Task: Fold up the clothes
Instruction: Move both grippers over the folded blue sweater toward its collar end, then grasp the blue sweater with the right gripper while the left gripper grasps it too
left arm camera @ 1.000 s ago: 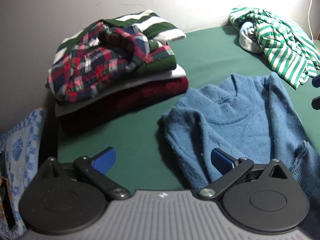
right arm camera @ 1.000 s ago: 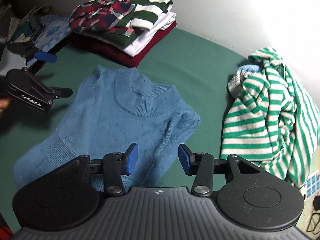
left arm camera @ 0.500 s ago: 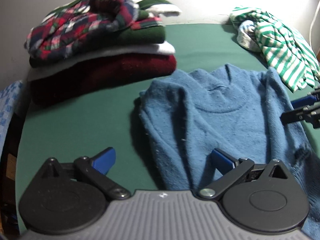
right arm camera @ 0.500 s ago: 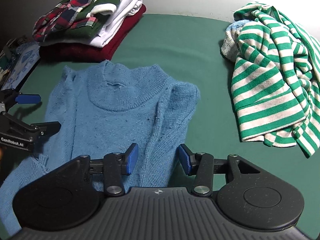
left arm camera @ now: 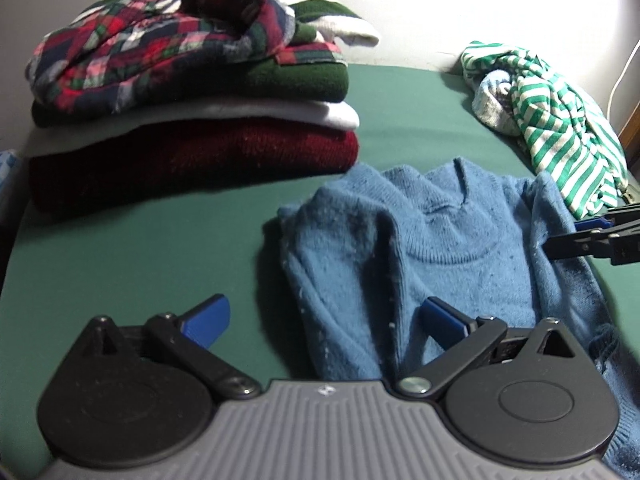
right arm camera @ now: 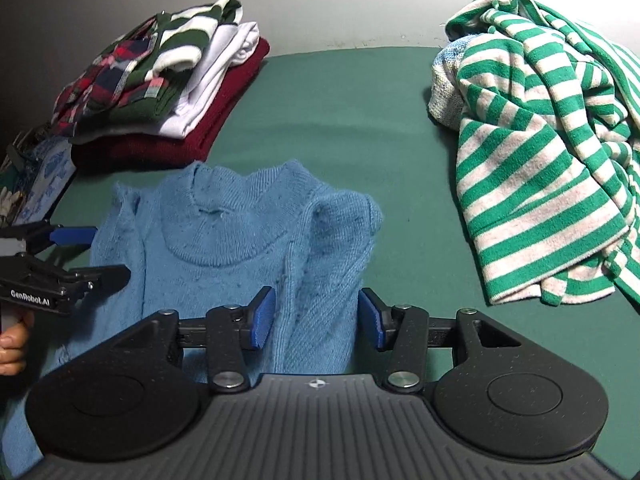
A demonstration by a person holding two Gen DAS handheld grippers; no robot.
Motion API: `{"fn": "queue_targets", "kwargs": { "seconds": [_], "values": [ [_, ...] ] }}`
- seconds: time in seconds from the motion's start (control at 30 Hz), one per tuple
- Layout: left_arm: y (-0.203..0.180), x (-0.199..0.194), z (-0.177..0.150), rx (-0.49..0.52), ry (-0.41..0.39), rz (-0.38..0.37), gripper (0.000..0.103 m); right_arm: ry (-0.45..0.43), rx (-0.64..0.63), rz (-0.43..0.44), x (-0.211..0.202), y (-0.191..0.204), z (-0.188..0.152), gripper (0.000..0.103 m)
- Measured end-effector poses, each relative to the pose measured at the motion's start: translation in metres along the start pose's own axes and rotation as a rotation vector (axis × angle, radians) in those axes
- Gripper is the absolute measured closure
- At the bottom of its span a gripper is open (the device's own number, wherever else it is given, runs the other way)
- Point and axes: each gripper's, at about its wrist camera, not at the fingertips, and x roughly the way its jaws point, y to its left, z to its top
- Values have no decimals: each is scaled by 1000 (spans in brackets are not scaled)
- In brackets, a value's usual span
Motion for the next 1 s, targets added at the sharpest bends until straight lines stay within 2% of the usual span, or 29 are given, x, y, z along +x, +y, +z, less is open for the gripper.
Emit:
{"fn": "queue_targets", "kwargs": {
  "seconds": [0.17,0.3,0.4,0.47,0.53,0.7,1.0],
  "values": [
    [11,6,10,-25,-24,-53,3,-25,20,39,7,-6,9,54],
    [14,9,15,12,-31,-82,7,-35,34,55,10,-12,16,55],
    [19,9,19,-7,-25,-125,10,-28,4,73,12,-12,19,55],
    [22,10,22,-31,-15,-153,9,-18,0,104,13,-14,20,55],
    [21,12,25,-23,-1,-165,5,-10,8,129,14,-17,22,52],
    [12,15,26,60,24,-151,2,8,11,148,10,-19,23,53],
    [35,14,29,-96,1,-252,9,21,-12,149,13,-21,23,54]
  ]
}}
